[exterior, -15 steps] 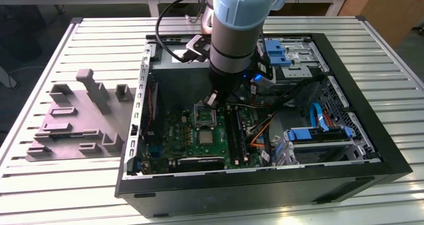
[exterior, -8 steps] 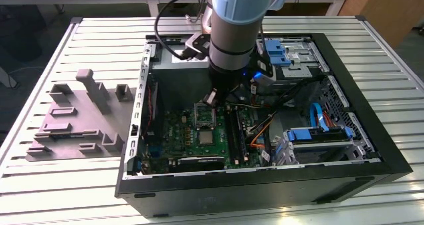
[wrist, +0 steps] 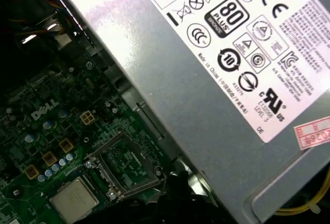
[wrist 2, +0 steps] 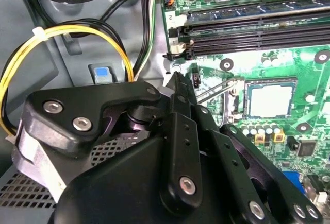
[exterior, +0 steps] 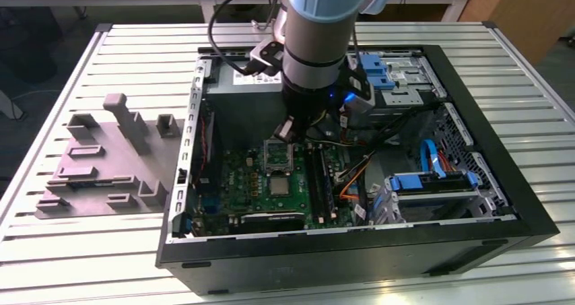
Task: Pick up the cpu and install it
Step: 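Close the cpu cover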
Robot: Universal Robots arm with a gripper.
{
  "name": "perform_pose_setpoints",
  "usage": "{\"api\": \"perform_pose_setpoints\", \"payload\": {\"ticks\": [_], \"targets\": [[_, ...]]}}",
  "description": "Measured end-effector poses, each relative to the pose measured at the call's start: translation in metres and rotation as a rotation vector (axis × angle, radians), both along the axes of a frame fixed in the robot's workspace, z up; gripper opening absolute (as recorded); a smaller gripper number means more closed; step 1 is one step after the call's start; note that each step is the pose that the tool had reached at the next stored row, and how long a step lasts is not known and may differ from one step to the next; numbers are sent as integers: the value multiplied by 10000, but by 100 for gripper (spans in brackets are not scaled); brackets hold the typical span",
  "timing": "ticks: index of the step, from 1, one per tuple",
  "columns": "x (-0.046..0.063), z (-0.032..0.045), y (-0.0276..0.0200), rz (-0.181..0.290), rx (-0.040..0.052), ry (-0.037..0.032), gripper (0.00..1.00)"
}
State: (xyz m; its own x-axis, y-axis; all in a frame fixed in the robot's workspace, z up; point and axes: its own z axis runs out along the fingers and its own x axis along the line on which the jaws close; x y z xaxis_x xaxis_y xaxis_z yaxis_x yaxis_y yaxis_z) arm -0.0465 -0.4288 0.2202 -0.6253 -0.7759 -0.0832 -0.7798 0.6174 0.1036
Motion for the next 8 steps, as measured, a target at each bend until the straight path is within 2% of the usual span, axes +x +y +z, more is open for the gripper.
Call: {"api": "perform_pose_setpoints", "payload": {"ticks": [3, 8], "targets": [[0, 24, 1, 0, -95, 2, 11], [-1, 55, 1, 3, -370, 2, 11]]}}
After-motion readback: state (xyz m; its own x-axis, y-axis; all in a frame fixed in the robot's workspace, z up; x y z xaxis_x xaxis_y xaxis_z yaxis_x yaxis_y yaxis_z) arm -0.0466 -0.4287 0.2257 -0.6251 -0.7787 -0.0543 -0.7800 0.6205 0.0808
